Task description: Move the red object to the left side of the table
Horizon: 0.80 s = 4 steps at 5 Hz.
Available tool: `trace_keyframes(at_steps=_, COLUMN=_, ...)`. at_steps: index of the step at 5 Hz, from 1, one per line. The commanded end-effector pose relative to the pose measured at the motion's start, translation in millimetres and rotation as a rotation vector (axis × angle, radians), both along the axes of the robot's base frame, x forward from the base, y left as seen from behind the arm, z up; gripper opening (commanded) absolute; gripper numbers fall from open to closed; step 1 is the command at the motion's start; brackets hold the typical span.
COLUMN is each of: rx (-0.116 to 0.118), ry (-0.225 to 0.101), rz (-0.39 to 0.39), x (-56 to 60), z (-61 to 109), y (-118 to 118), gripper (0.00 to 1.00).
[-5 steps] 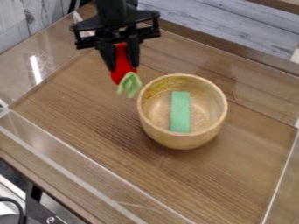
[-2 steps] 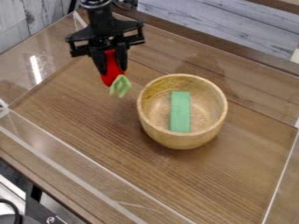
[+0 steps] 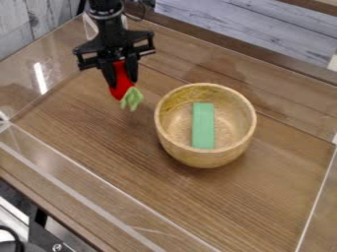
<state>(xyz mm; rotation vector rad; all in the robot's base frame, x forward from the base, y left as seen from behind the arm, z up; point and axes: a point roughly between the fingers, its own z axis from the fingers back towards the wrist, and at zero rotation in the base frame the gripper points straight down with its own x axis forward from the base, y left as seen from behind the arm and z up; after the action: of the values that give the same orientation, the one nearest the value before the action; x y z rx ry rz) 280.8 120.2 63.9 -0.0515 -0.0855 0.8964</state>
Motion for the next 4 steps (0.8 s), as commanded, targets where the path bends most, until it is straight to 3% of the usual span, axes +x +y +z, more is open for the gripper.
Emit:
trace_keyframes(at_steps=1, rx=0.036, ry=-0.039, rz=0.041, x=13.5, z=5.6, y=14.3, gripper=0.0)
trace_keyframes(at_steps=3, rx=0.041, ry=-0.014, rz=0.081, x=24.4, z=-7.6, y=27.0, gripper=0.0)
trace_keyframes(at_steps=4, rx=0.013, ry=-0.031, rz=0.116, x=21.8, z=7.0, y=36.7, gripper=0.0)
